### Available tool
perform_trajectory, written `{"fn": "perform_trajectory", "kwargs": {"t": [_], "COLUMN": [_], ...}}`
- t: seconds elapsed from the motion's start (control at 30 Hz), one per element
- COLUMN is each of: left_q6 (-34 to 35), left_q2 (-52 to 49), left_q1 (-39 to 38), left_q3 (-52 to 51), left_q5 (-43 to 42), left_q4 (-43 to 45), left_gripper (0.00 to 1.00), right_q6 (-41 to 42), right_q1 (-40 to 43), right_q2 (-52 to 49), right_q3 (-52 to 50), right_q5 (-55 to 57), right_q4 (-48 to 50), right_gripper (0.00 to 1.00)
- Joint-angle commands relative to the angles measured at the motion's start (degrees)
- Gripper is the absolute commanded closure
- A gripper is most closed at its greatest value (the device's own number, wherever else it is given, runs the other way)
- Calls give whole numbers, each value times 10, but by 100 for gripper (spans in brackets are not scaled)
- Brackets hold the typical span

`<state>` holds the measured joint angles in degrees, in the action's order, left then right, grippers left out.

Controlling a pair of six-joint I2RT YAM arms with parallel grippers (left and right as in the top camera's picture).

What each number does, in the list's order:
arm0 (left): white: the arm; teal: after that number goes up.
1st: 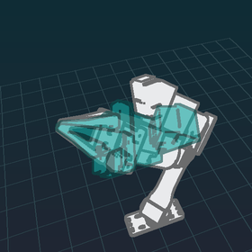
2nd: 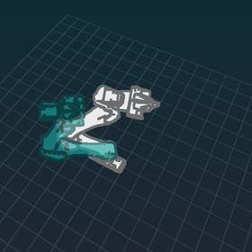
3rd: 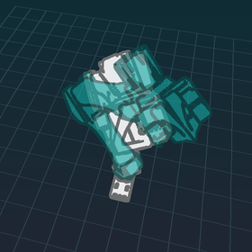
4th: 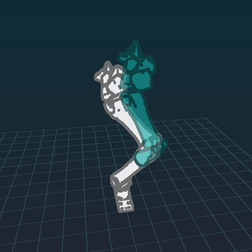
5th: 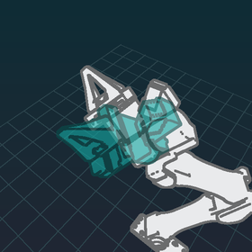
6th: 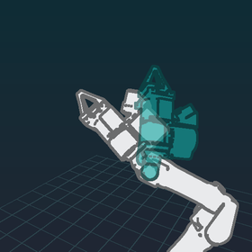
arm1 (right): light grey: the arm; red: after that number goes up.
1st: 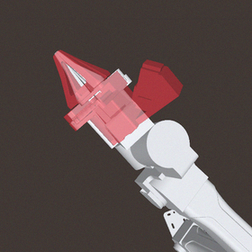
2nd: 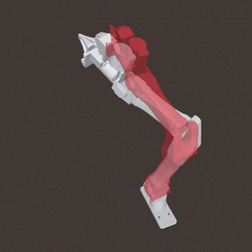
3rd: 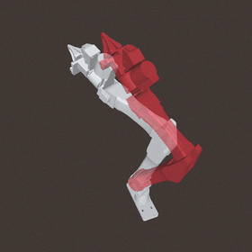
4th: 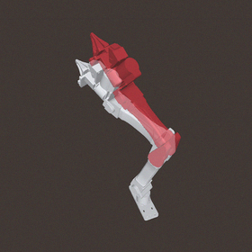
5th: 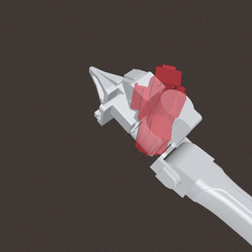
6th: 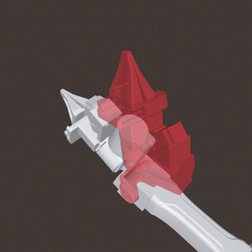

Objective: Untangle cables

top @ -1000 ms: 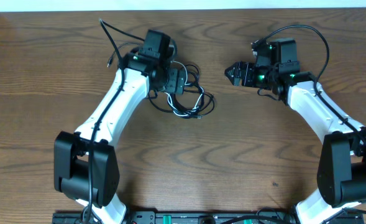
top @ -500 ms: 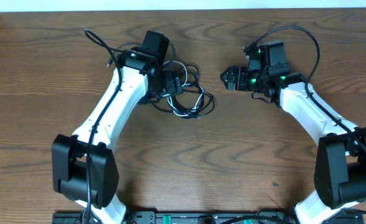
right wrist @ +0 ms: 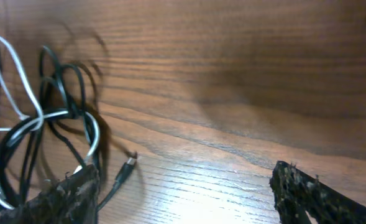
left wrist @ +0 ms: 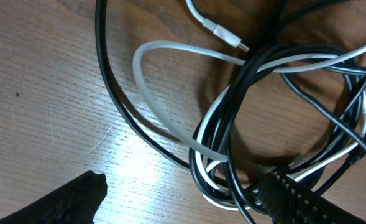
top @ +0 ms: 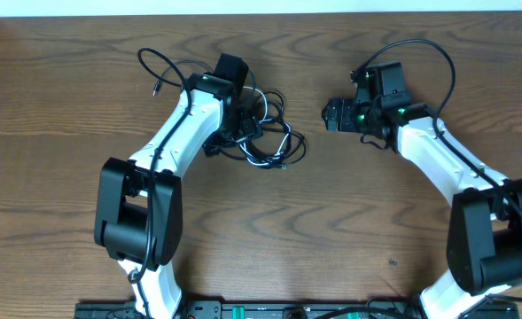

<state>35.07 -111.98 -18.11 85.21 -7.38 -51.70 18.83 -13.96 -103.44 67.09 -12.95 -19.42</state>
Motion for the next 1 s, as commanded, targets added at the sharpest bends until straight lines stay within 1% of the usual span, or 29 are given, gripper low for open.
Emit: {"fn": "perform_trajectory", "kwargs": {"t": [0.0, 0.17, 0.3, 0.53, 0.73, 0.97], "left_q6": [10, 10, 10, 10, 11, 65], "left_q2": [-1, -1, -1, -1, -2, -30], "left_q1": [2, 4, 10, 18, 18, 18], "left_q3": [-1, -1, -1, -1, -2, -3], "left_q5": [0, 8, 10, 10, 16, 30], "left_q4": [1, 2, 5, 13, 26, 60], "left_gripper": [17, 18, 20, 24, 25, 37], "right_q6": [-7, -4, -4, -4, -4, -4], "right_q1": [-4, -4, -3, -3, -3, -3], "right_q2": [-33, -70, -72, -72, -72, -72], "right_q3": [4, 4, 4, 4, 4, 4], "right_q5": [10, 5, 3, 4, 4, 4], "right_q4": [0, 12, 16, 16, 16, 16], "right_gripper": [18, 17, 17, 17, 16, 16]}}
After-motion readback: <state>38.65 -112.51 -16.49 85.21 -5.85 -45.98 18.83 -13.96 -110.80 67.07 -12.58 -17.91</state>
